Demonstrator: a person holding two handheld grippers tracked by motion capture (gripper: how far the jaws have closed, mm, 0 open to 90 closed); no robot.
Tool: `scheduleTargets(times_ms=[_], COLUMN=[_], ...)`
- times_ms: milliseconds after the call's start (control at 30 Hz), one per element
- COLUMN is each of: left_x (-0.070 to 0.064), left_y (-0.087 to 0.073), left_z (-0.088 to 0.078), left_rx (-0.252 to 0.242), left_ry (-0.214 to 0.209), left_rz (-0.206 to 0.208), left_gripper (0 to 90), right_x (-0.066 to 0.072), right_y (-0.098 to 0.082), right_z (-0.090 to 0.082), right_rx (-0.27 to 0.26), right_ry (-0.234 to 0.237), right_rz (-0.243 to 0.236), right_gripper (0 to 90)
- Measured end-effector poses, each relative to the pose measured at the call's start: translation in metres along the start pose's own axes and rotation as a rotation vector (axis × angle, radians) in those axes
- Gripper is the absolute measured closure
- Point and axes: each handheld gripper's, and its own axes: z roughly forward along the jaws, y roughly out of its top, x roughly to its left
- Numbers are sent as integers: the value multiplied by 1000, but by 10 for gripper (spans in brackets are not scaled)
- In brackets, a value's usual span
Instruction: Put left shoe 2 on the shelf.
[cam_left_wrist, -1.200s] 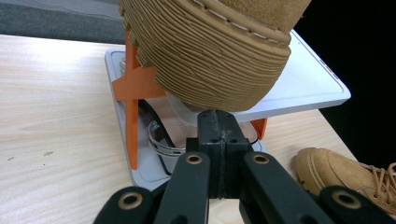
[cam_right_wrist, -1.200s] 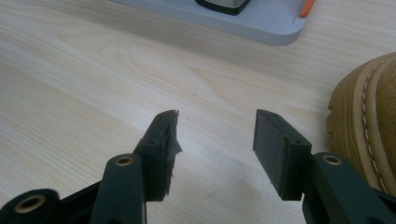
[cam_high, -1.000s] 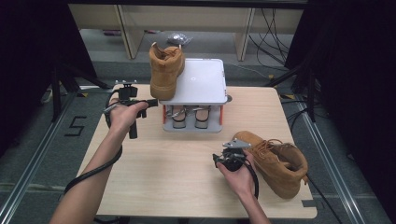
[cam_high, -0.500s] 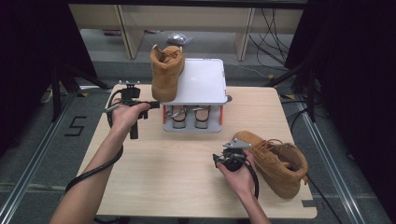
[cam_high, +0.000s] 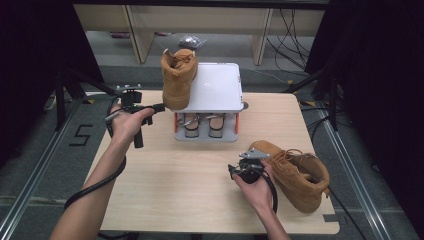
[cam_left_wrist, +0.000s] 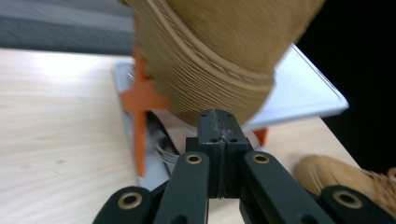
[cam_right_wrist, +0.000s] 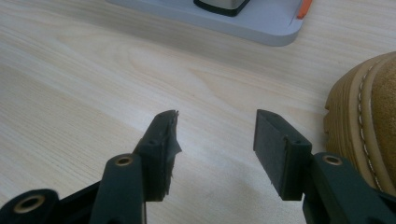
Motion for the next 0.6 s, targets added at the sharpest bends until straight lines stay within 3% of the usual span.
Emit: scheduleTargets(times_ms=[67, 100, 133, 167, 367, 567, 600], left_x=[3, 5, 6, 7, 5, 4, 4], left_y=[2, 3, 4, 4, 6, 8, 8], left_z=[-2, -2, -1, -1, 10, 20, 22], left_rx=[-44, -51, -52, -52, -39, -22, -20], left_ry=[35, 45, 49, 51, 85, 93, 88], left_rz=[5, 6, 4, 8, 53, 68, 68], left_gripper=[893, 889, 883, 877, 875, 887, 890], right_x=[3, 2, 1, 3, 2, 3, 1], right_y=[0, 0, 0, 0, -1, -1, -1], right_z=[-1, 0, 0, -1, 1, 0, 2], right_rx=[17, 14, 9, 22, 13, 24, 8], right_ry=[-5, -5, -6, -7, -1, -5, -5], right_rz=[32, 16, 0, 27, 21, 25, 6], right_gripper=[502, 502, 501, 502, 501, 501, 501])
